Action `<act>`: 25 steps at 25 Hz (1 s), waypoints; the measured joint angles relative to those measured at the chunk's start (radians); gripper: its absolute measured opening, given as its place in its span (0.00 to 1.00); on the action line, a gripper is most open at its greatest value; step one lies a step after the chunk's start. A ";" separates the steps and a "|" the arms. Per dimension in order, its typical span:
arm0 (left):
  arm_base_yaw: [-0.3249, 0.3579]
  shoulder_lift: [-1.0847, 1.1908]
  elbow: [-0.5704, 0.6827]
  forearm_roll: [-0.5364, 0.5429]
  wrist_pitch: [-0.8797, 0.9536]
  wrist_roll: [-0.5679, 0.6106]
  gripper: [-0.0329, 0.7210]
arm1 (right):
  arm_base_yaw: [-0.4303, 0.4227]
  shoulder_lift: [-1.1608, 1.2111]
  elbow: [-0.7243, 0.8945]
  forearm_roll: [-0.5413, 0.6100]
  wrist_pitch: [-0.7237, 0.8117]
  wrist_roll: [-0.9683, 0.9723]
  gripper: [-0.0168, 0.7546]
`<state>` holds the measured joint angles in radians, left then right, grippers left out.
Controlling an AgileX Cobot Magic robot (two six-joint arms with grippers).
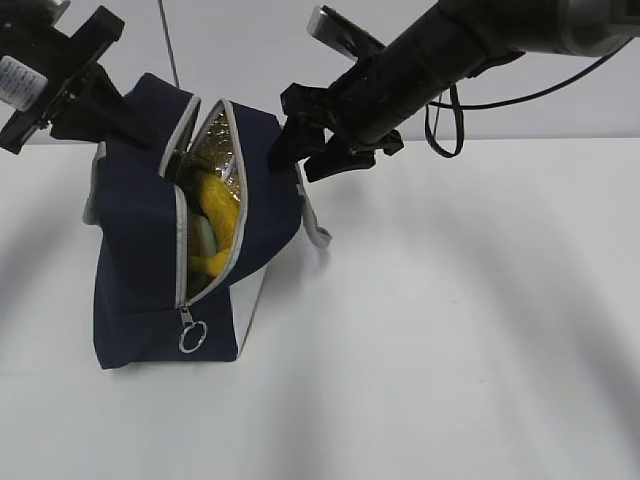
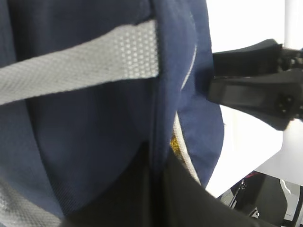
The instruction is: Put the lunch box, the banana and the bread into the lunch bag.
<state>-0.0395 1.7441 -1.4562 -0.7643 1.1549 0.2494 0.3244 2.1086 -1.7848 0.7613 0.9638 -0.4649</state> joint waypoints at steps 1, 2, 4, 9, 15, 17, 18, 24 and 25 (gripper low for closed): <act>0.000 0.000 0.000 0.000 0.000 0.000 0.04 | 0.000 0.010 0.000 0.024 0.000 -0.005 0.56; 0.000 0.000 0.000 0.000 0.000 0.000 0.04 | 0.000 0.018 0.000 0.051 0.000 -0.013 0.54; 0.000 0.000 0.000 0.000 0.000 0.000 0.04 | 0.000 0.028 0.000 0.101 0.000 -0.035 0.51; 0.000 0.000 0.000 0.000 0.000 0.000 0.04 | 0.000 0.030 0.000 0.145 0.000 -0.059 0.26; 0.000 0.000 0.000 0.000 0.001 0.000 0.04 | 0.000 0.030 0.000 0.147 0.000 -0.074 0.02; 0.000 0.000 0.000 0.000 0.002 0.000 0.04 | 0.000 0.030 0.000 0.147 0.000 -0.074 0.02; 0.000 0.000 0.000 0.000 0.002 0.000 0.04 | 0.000 0.030 0.000 0.147 0.000 -0.074 0.02; -0.021 0.000 0.000 -0.056 0.008 0.043 0.04 | 0.000 0.003 -0.018 0.100 0.034 -0.080 0.02; -0.029 0.001 0.000 -0.081 0.008 0.054 0.04 | 0.000 -0.010 -0.028 0.082 0.048 -0.080 0.02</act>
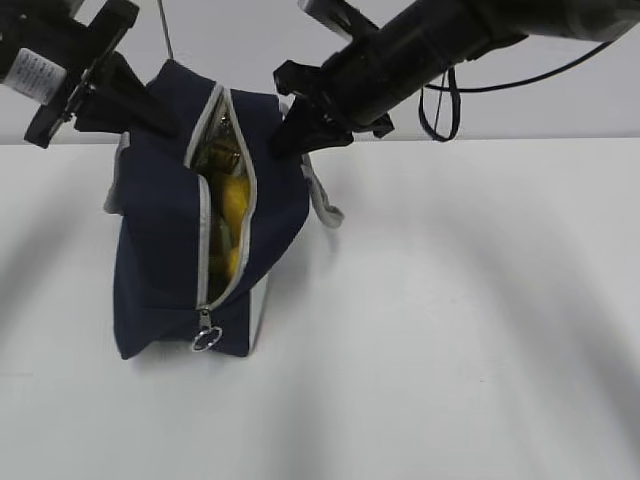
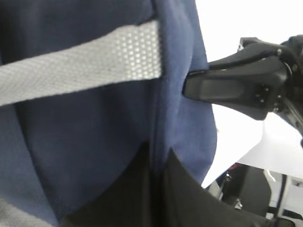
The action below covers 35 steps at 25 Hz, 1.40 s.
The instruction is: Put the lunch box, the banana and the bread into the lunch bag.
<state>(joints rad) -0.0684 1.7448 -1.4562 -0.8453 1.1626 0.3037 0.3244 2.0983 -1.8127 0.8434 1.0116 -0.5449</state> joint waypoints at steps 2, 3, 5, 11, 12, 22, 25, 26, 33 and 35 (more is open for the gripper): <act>-0.019 0.000 -0.001 -0.031 0.000 0.012 0.04 | 0.000 -0.031 -0.020 -0.042 0.027 0.010 0.02; -0.031 0.000 -0.004 -0.040 0.001 0.018 0.04 | 0.000 -0.052 -0.028 -0.063 0.034 0.022 0.02; -0.055 0.002 -0.016 -0.056 -0.001 0.021 0.04 | 0.000 -0.095 -0.044 -0.115 0.050 0.047 0.02; -0.113 0.006 -0.031 -0.143 -0.075 0.024 0.04 | 0.000 -0.211 -0.060 -0.288 0.106 0.140 0.01; -0.120 0.007 -0.031 -0.146 -0.096 0.024 0.04 | 0.000 -0.216 -0.060 -0.316 0.119 0.155 0.01; -0.125 0.046 -0.032 -0.193 -0.245 0.025 0.04 | 0.000 -0.216 -0.060 -0.389 0.122 0.200 0.01; -0.125 0.081 -0.032 -0.208 -0.249 0.034 0.04 | 0.000 -0.208 -0.060 -0.395 0.107 0.208 0.01; -0.125 0.091 -0.032 -0.216 -0.252 0.039 0.04 | 0.000 -0.204 -0.060 -0.397 0.100 0.211 0.01; -0.125 0.134 -0.032 -0.272 -0.276 0.061 0.04 | 0.000 -0.150 -0.060 -0.399 0.043 0.230 0.01; -0.125 0.145 -0.034 -0.285 -0.277 0.062 0.04 | 0.000 -0.147 -0.060 -0.399 0.033 0.234 0.01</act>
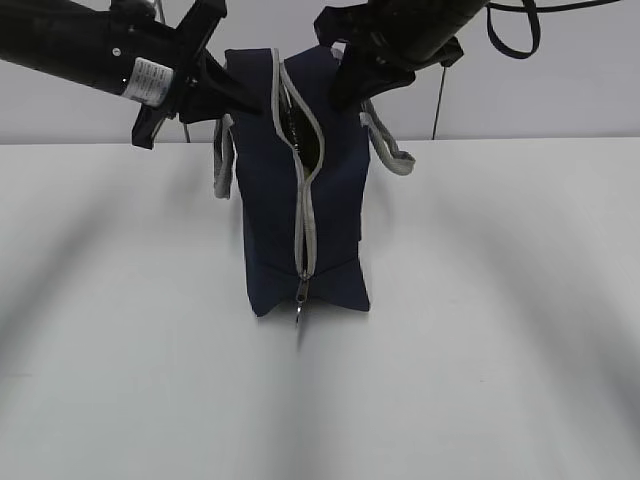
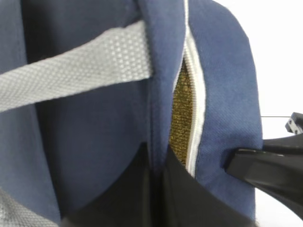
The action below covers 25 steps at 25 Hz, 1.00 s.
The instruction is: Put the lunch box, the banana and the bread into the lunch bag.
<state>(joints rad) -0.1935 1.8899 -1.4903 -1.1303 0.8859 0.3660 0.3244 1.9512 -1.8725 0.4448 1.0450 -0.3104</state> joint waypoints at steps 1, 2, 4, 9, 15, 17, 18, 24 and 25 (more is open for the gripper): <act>0.000 0.005 -0.001 -0.006 0.000 0.000 0.04 | 0.000 0.000 0.000 -0.005 -0.002 0.002 0.01; 0.000 0.011 -0.003 -0.009 -0.001 0.001 0.04 | 0.000 0.000 0.000 -0.015 -0.002 0.004 0.01; 0.000 0.018 -0.004 -0.015 -0.004 0.003 0.04 | 0.000 0.000 0.000 -0.032 -0.006 0.020 0.01; 0.000 0.024 -0.007 -0.021 -0.026 0.005 0.04 | 0.000 0.000 0.000 -0.080 -0.013 0.059 0.01; 0.000 0.025 -0.008 0.057 -0.026 0.007 0.04 | 0.000 0.031 0.000 -0.096 0.001 0.065 0.01; 0.000 0.027 -0.008 0.082 -0.023 0.007 0.04 | 0.000 0.052 0.000 -0.096 0.005 0.065 0.01; 0.000 0.027 -0.008 0.087 -0.023 0.007 0.04 | 0.000 0.060 0.000 -0.094 0.005 0.066 0.01; 0.000 0.027 -0.009 0.118 -0.023 0.007 0.04 | 0.000 0.064 -0.003 -0.092 0.009 0.066 0.02; 0.000 0.028 -0.009 0.123 -0.022 0.007 0.04 | 0.000 0.064 -0.006 -0.092 0.009 0.066 0.02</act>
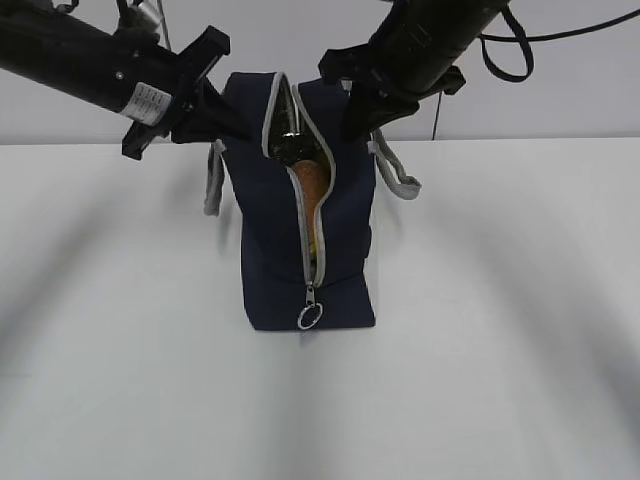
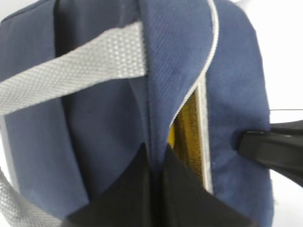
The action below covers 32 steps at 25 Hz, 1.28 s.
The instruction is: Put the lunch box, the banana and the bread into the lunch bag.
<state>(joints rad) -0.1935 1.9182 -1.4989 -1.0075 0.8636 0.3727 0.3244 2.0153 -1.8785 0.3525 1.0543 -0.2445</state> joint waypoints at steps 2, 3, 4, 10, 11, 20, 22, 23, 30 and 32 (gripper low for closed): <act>0.000 0.003 0.000 0.005 0.005 0.000 0.04 | 0.000 0.000 0.000 0.000 0.002 0.000 0.02; 0.000 0.004 0.000 0.005 0.009 0.000 0.04 | 0.000 0.000 0.000 0.000 0.004 0.000 0.02; 0.000 0.005 -0.001 0.005 0.013 0.000 0.04 | 0.000 0.000 0.000 0.000 0.006 0.000 0.03; 0.000 0.014 -0.006 0.001 0.031 0.000 0.20 | 0.000 0.000 -0.002 0.002 0.035 0.000 0.36; 0.001 0.014 -0.006 0.001 0.034 0.000 0.28 | 0.000 0.000 -0.004 0.000 0.046 0.000 0.45; 0.041 -0.036 -0.059 0.010 0.148 -0.003 0.65 | 0.000 -0.047 -0.061 -0.104 0.162 0.002 0.67; 0.057 -0.071 -0.097 0.027 0.183 -0.021 0.66 | 0.000 -0.086 -0.062 -0.112 0.177 0.002 0.67; 0.062 -0.091 -0.120 0.052 0.206 -0.041 0.66 | 0.000 -0.109 -0.062 -0.117 0.181 0.002 0.67; 0.064 -0.213 -0.192 0.338 0.361 -0.181 0.66 | 0.051 -0.274 0.018 -0.173 0.189 0.002 0.67; 0.064 -0.241 -0.189 0.395 0.369 -0.199 0.66 | 0.088 -0.322 0.085 -0.195 0.189 0.002 0.67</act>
<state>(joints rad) -0.1291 1.6776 -1.6878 -0.6120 1.2324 0.1741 0.4122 1.6928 -1.7940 0.1573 1.2432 -0.2427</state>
